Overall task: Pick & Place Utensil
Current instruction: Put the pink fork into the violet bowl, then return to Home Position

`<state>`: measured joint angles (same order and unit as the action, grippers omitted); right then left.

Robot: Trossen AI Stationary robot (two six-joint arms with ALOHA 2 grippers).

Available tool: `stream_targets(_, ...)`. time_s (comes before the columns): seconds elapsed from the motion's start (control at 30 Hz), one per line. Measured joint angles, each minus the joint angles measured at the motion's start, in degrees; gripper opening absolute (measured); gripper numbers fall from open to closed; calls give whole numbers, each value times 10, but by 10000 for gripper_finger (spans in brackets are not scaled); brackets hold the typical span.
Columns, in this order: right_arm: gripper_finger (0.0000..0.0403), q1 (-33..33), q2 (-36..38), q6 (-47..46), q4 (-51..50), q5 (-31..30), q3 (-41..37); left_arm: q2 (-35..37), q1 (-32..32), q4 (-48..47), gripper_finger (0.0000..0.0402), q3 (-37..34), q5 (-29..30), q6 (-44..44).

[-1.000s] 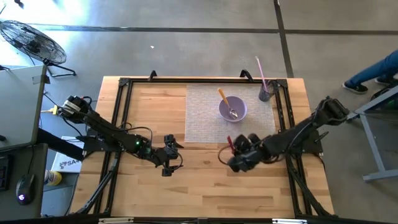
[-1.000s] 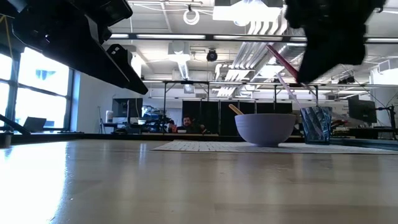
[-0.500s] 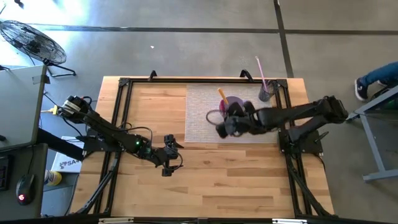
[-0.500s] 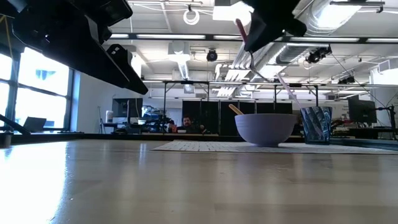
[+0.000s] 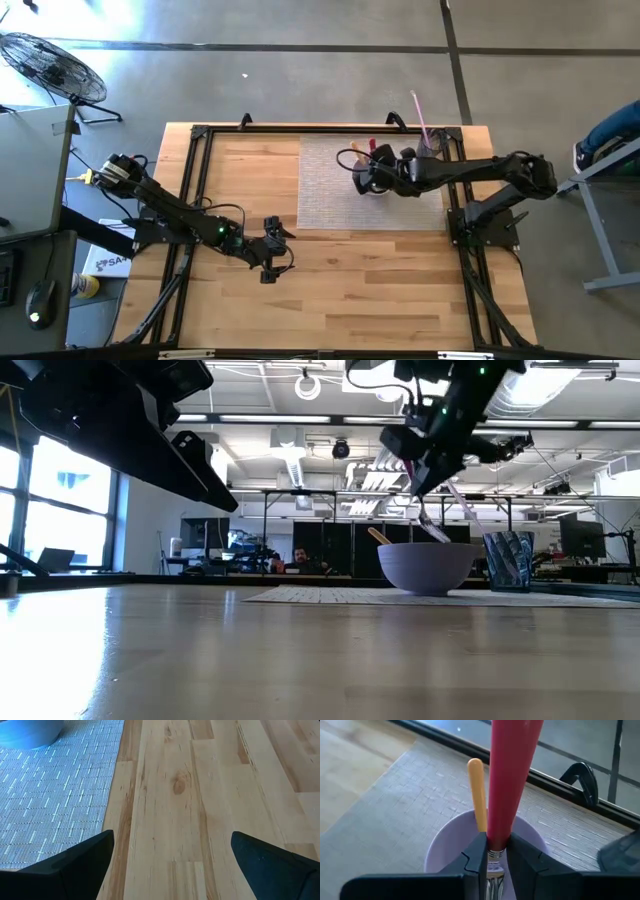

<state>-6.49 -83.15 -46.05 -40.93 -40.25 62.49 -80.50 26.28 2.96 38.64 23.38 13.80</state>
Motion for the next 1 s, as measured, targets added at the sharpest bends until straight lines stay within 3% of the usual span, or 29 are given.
stream_targets(0.1, 55, -21, 0, 20, 73, 0, -43, 0, 0, 0, 397, 0, 0, 0)
stream_targets(0.3, 55, -71, 0, 88, 216, 66, -112, 0, 0, 0, 397, 0, 0, 0)
stream_targets(0.7, 57, -107, 0, 85, 224, 144, -156, 0, 0, 0, 397, 0, 0, 0)
stream_targets(1.0, 100, -113, 0, 76, 225, 154, -166, 0, 0, 0, 397, 0, 0, 0)
